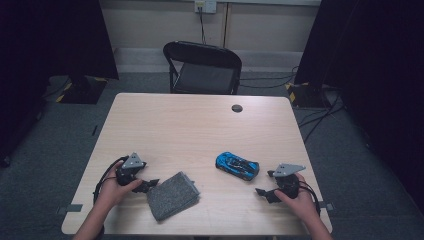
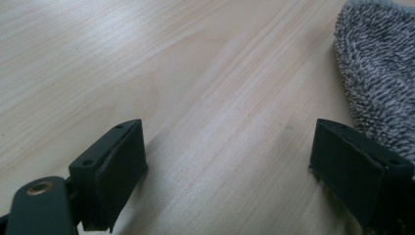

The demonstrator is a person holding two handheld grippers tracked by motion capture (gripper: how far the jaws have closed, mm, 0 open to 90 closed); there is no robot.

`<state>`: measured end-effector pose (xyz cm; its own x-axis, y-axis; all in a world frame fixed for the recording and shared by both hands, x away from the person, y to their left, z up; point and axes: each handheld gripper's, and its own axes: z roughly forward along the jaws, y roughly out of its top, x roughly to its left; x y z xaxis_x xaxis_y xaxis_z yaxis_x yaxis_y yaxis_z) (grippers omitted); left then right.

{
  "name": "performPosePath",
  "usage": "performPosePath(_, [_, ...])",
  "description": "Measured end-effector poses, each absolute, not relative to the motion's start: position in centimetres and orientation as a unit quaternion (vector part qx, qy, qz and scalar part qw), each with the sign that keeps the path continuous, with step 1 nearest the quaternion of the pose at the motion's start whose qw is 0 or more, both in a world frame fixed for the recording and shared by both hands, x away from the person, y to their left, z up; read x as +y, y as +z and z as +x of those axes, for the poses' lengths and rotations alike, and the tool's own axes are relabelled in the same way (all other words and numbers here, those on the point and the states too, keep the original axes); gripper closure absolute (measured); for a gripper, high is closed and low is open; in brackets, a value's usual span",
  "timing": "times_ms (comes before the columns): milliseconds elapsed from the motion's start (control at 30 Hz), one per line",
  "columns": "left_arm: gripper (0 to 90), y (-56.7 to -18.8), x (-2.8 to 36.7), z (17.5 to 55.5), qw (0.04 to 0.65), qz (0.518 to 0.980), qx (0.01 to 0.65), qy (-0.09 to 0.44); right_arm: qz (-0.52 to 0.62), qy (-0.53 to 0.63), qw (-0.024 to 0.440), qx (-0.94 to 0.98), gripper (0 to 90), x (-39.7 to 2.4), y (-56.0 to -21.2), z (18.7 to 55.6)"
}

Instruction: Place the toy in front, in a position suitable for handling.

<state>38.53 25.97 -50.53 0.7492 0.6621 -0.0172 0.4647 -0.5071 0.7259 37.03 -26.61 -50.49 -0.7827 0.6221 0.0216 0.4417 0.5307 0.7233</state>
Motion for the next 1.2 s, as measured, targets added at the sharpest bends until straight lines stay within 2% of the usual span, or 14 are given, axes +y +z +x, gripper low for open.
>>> performPosePath(600, [8.6,-50.6,25.9,38.5,0.370,0.864,0.317,0.127,0.307,0.372,0.118,0.868,13.4,-26.7,-50.4,37.1])
performPosePath(800, [8.6,-50.5,25.9,38.5,0.370,0.864,0.317,0.128,0.313,0.371,0.097,0.869,13.7,-26.9,-49.5,37.3])
performPosePath(1200, [8.5,-50.6,25.9,38.5,0.371,0.864,0.317,0.126,0.302,0.381,0.112,0.867,13.3,-26.2,-47.4,38.8])
